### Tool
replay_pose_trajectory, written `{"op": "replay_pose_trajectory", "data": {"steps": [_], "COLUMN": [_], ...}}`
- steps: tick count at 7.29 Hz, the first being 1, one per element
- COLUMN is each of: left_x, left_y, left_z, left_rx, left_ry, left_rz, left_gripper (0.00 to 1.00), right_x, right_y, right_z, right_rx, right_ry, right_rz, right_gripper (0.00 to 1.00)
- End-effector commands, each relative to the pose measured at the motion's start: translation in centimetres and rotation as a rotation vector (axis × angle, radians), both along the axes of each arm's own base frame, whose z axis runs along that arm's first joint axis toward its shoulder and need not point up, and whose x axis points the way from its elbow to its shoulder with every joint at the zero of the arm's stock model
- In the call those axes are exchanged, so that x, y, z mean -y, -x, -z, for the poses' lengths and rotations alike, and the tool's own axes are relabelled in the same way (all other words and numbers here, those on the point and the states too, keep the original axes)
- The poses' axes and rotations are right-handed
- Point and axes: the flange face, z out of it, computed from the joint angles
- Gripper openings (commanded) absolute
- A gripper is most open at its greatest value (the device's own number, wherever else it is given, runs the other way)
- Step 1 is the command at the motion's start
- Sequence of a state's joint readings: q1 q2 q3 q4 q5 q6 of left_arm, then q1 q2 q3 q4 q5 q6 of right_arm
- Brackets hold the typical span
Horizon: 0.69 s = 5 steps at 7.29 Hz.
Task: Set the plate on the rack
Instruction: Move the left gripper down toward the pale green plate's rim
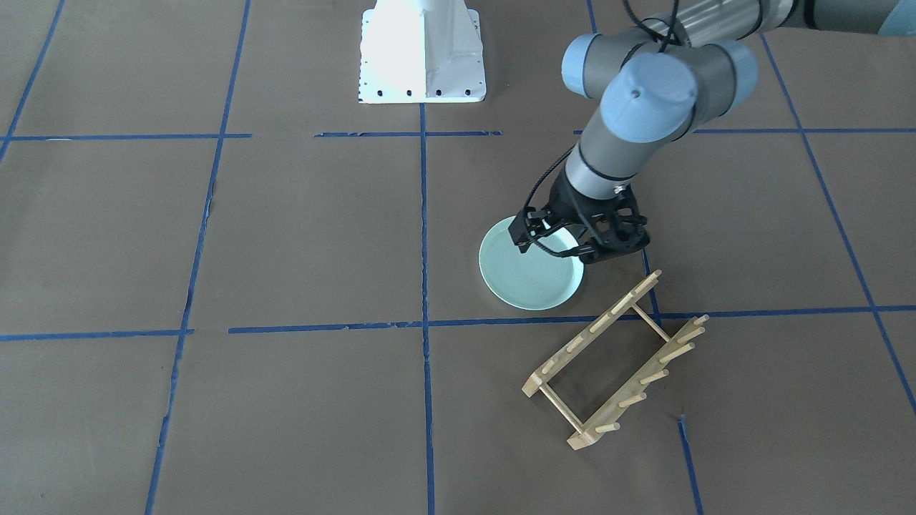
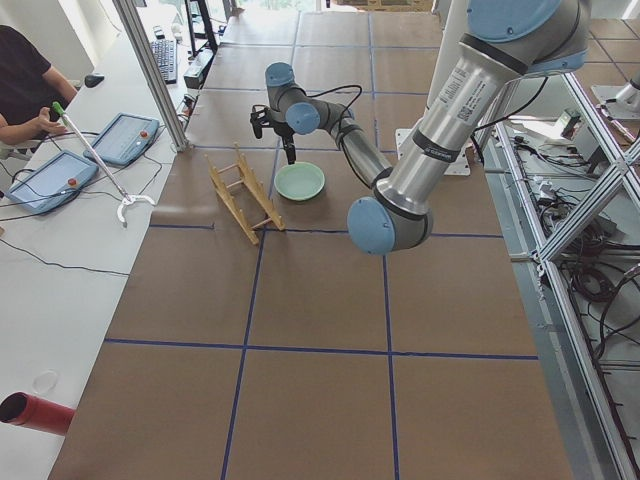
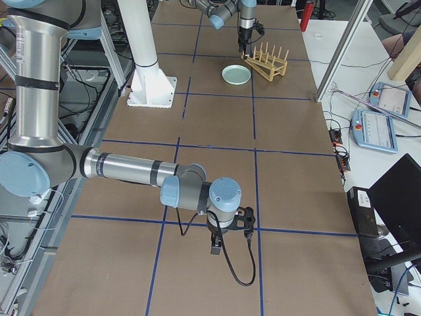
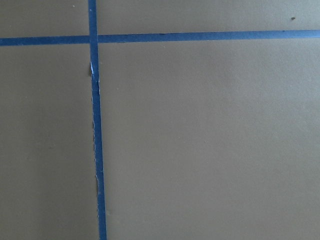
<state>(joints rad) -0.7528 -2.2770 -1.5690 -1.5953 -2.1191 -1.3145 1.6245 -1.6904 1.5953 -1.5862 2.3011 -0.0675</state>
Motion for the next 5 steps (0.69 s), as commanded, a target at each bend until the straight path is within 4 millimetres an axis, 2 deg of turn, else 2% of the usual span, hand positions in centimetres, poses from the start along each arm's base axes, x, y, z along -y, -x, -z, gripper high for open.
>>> {"op": "replay_pose_trajectory", "data": {"steps": [1, 2, 3, 4, 5], "left_x": [0.0, 0.0, 0.2, -0.5, -0.6], "left_y": [-9.0, -10.7, -11.0, -12.2, -12.3], "left_z": [0.5, -0.3, -0.5, -1.2, -1.0], "left_rx": [0.103, 0.126, 0.133, 0.145, 0.133], "left_ry": [-0.021, -0.01, -0.01, -0.009, -0.017], "left_rz": [-0.012, -0.03, -0.035, -0.058, -0.06], "left_gripper": [0.99, 0.98, 0.93, 0.87, 0.82], "right_x": [0.0, 0.0, 0.1, 0.0, 0.0], "right_y": [0.0, 0.0, 0.0, 0.0, 0.0], "right_z": [0.0, 0.0, 0.1, 0.0, 0.0], "right_rx": [0.0, 0.0, 0.0, 0.0, 0.0], "right_ry": [0.0, 0.0, -0.002, 0.0, 0.0], "right_rz": [0.0, 0.0, 0.0, 0.0, 0.0], "right_gripper": [1.0, 1.0, 1.0, 1.0, 1.0]}}
